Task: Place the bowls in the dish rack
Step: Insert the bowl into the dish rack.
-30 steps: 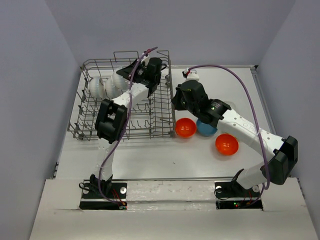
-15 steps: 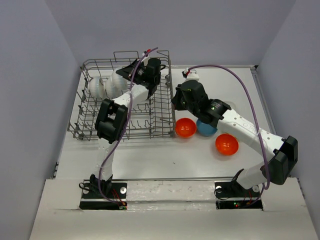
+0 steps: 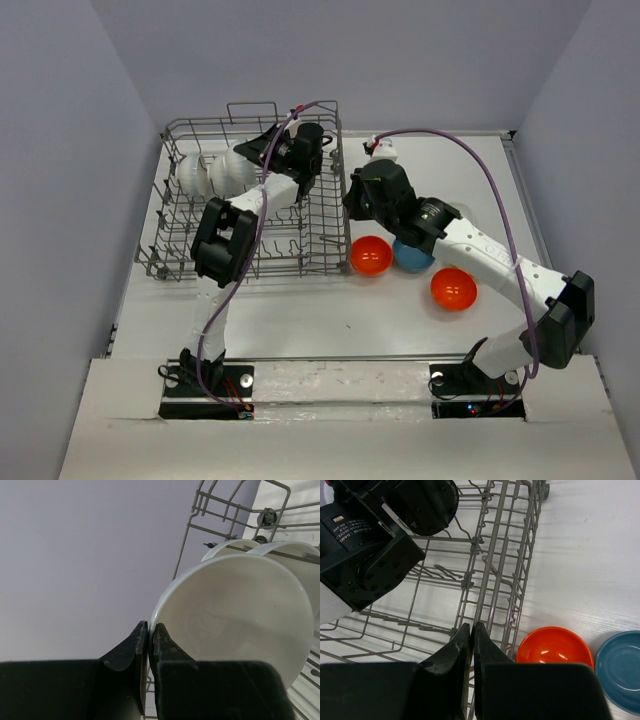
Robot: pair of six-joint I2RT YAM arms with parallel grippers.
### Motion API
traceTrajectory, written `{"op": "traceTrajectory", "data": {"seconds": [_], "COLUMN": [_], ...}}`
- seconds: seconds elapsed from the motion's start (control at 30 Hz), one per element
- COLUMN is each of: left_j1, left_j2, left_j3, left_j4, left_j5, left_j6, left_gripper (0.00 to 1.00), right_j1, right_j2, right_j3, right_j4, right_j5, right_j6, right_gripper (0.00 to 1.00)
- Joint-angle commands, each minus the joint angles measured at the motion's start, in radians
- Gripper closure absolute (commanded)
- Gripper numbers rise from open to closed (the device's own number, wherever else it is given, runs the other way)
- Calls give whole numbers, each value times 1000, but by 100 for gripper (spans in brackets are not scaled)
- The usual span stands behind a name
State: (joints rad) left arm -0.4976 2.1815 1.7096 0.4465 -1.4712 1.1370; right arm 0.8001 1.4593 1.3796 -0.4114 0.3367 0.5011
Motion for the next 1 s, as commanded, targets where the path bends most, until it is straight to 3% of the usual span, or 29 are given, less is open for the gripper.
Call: {"op": "traceTrajectory", "data": {"seconds": [0.0,0.97], "left_j1": [-4,-21], "left_j2": [-22,37], "left_j3": [-25,-13], "left_j4": [52,72], "left_j5": [-60,-18], "left_j6": [-11,32], "left_gripper": [100,100], "right_j1": [10,10], "right_j2": [27,42], "right_j3": [30,70], "right_j4": [8,-9], "right_j5": [5,10], "right_j6": [-38,-42], "right_gripper": [99,99]}}
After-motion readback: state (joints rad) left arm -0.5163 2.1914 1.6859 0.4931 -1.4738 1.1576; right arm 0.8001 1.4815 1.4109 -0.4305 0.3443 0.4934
